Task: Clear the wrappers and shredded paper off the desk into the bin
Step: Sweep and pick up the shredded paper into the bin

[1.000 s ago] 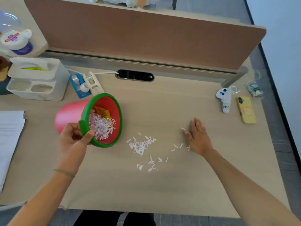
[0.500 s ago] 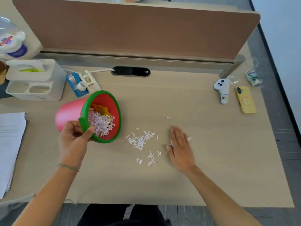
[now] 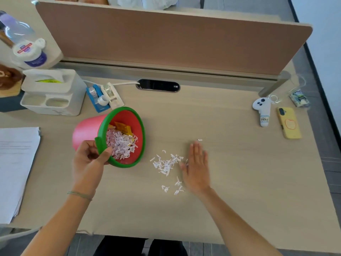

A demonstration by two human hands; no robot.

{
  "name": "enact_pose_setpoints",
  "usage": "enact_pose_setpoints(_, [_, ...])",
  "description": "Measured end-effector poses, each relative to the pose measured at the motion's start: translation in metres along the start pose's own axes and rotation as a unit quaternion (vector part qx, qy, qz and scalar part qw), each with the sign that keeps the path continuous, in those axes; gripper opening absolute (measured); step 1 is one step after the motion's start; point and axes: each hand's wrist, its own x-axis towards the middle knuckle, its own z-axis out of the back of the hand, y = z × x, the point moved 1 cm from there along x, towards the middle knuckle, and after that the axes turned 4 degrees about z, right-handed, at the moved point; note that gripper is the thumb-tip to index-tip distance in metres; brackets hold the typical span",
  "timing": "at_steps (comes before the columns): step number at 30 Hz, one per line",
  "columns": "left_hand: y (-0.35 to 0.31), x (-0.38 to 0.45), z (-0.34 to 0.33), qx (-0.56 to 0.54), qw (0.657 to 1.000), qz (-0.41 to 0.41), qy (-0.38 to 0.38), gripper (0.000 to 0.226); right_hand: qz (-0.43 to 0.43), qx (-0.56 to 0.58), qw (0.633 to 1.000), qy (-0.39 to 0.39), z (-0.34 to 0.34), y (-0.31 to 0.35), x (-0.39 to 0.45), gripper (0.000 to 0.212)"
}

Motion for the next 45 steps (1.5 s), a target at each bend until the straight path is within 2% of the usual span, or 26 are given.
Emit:
enact_pose_setpoints(2, [0.0, 0.0, 0.0, -0.002, 1.0, -0.001, -0.001, 0.027, -0.031, 0.011, 0.999, -0.018, 0.017, -0.026, 0.023, 0.077])
enact_pose_setpoints(4, [0.0, 0.0, 0.001, 0.001, 1.0, 0.001, -0.001, 0.026, -0.032, 0.015, 0.999, 0.017, 0.03, -0.045, 0.044, 0.08])
enact_pose_setpoints(9, [0.002, -0.001, 0.007, 0.011, 1.0, 0.0, 0.015, 0.025, 0.098, -0.028, 0.989, 0.106, 0.009, -0.007, 0.031, 0.077])
enact_pose_setpoints(16, [-0.003, -0.001, 0.017, 0.01, 0.999, 0.011, 0.035, 0.02, 0.199, -0.016, 0.976, 0.087, -0.01, 0.026, -0.031, 0.074])
enact_pose_setpoints(19, [-0.007, -0.001, 0.017, 0.015, 0.999, 0.008, 0.039, 0.023, 0.087, 0.011, 0.996, 0.023, 0.001, -0.003, -0.04, 0.07])
enact_pose_setpoints(22, [-0.008, 0.0, 0.018, 0.019, 0.999, 0.013, 0.04, 0.028, -0.024, 0.014, 1.0, -0.002, 0.015, -0.04, -0.026, 0.073])
enact_pose_setpoints(27, [-0.006, 0.006, 0.022, 0.029, 0.999, 0.006, 0.031, 0.019, 0.003, 0.015, 1.0, 0.026, 0.029, -0.036, 0.051, 0.093])
enact_pose_setpoints(29, [-0.004, 0.007, 0.024, 0.034, 0.999, 0.005, 0.037, 0.018, -0.009, 0.017, 0.999, 0.045, 0.024, -0.02, 0.058, 0.09])
enact_pose_setpoints(32, [-0.008, 0.006, 0.025, 0.032, 0.998, 0.014, 0.046, 0.02, -0.028, 0.012, 0.998, 0.052, 0.004, 0.012, 0.022, 0.077])
enact_pose_setpoints(36, [-0.01, 0.003, 0.025, 0.037, 0.998, 0.017, 0.058, 0.017, 0.063, 0.003, 0.997, 0.048, -0.016, 0.039, -0.035, 0.07])
enact_pose_setpoints(37, [-0.01, 0.003, 0.027, 0.041, 0.997, 0.016, 0.06, 0.017, 0.055, 0.002, 0.998, 0.028, -0.017, 0.037, -0.046, 0.07])
enact_pose_setpoints(41, [-0.012, 0.001, 0.036, 0.049, 0.996, 0.013, 0.069, 0.028, -0.114, 0.025, 0.992, -0.044, -0.024, 0.026, -0.092, 0.075])
enact_pose_setpoints(45, [-0.011, -0.002, 0.043, 0.049, 0.996, 0.01, 0.079, 0.029, -0.119, 0.019, 0.992, -0.034, -0.044, 0.052, -0.1, 0.081])
